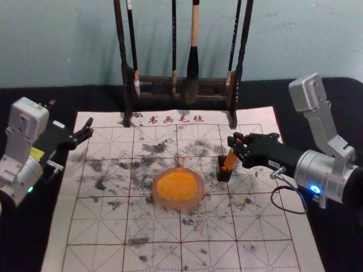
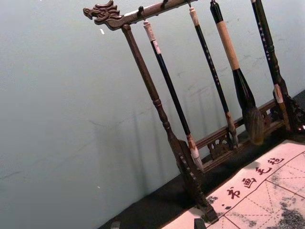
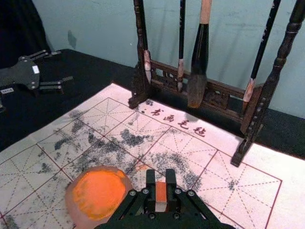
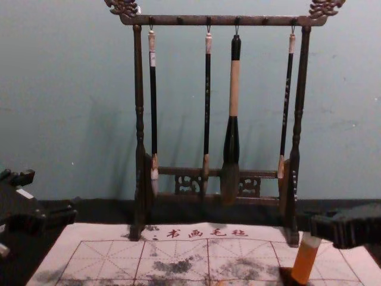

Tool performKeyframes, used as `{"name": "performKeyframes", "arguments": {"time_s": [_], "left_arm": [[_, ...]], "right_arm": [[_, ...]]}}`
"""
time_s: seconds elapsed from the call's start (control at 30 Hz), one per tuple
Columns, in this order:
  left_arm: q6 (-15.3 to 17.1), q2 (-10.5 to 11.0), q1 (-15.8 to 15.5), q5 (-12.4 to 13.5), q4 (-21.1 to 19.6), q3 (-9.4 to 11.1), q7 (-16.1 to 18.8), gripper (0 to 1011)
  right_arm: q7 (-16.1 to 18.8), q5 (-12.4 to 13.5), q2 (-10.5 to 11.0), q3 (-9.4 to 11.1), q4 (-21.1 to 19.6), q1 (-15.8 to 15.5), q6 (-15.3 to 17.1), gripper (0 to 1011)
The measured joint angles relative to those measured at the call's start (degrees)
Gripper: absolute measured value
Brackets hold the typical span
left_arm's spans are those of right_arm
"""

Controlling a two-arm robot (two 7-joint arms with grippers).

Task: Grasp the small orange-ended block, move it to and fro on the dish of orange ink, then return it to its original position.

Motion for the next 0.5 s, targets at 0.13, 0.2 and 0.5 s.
{"name": "performKeyframes", "arguments": {"time_s": [0.13,0.2,0.5], "left_arm": [[0.0,0.0,0.0,0.0,0.0,0.0,0.0,1001],[0.0,0.0,0.0,0.0,0.0,0.0,0.0,1001],[0.0,0.0,0.0,0.0,0.0,0.0,0.0,1001]], "right_arm": [[0.1,-0.5,-0.5,-0.2,0.8,0.5,0.0,125],[0.2,-0.8,-0.8,-0.3,1.1,0.7,0.0,125],[0.5,-1.8,-1.7,-0.3,2.2,1.3,0.3,125]]}}
